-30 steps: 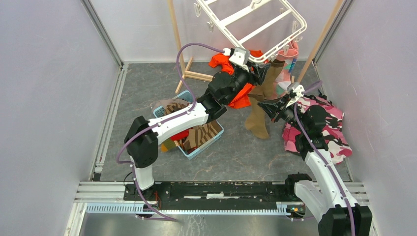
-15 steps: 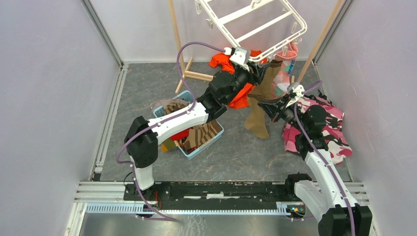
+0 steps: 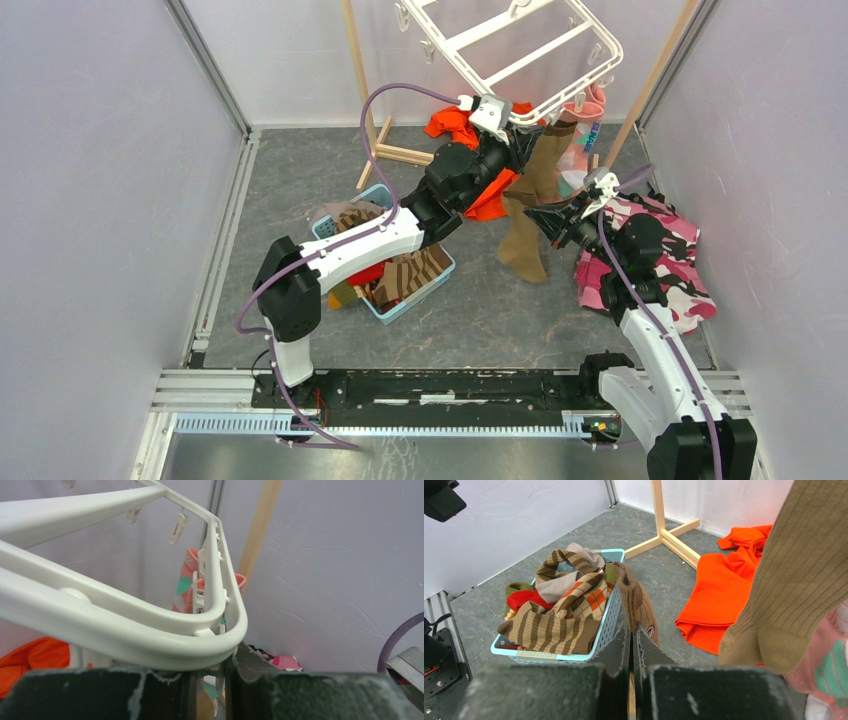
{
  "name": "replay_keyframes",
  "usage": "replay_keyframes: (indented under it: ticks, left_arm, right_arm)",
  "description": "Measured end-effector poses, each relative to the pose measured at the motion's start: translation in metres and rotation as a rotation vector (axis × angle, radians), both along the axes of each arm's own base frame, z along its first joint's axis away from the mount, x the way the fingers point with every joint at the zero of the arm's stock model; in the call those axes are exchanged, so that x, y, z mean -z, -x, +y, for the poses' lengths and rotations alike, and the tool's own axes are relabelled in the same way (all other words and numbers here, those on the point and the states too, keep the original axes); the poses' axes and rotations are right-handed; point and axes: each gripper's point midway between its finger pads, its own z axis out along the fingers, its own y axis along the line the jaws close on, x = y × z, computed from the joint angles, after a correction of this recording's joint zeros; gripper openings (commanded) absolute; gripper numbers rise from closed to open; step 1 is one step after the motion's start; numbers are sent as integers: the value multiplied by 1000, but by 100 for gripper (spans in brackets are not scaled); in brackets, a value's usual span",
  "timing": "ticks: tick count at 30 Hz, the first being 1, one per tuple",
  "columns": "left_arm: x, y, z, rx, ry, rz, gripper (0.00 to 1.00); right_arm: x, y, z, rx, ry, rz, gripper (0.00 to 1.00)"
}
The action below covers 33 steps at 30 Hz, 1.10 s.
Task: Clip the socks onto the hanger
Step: Open the clamp at the hanger.
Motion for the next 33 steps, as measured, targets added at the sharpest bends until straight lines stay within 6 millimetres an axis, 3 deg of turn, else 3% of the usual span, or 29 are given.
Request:
replay_keyframes:
  ticks: [9, 16, 21, 28, 33]
  left_arm:
    - [-1, 2, -2, 14, -11, 4, 3]
    - [2, 2, -3, 18, -10, 23, 3]
    - [1, 3, -4, 34, -3, 29, 2]
    - [-5, 7, 0, 76, 2, 21, 2]
    - [-10, 11, 2, 106, 26, 31, 2]
  right_arm:
    - [6, -5, -5, 37, 26, 23, 0]
    - [-20, -16, -9, 73, 29, -20, 0]
    - [-38, -16, 5, -52, 62, -46, 0]
    - [-19, -12, 19, -233, 80, -11, 0]
    - [-30, -12, 20, -272, 48, -41, 0]
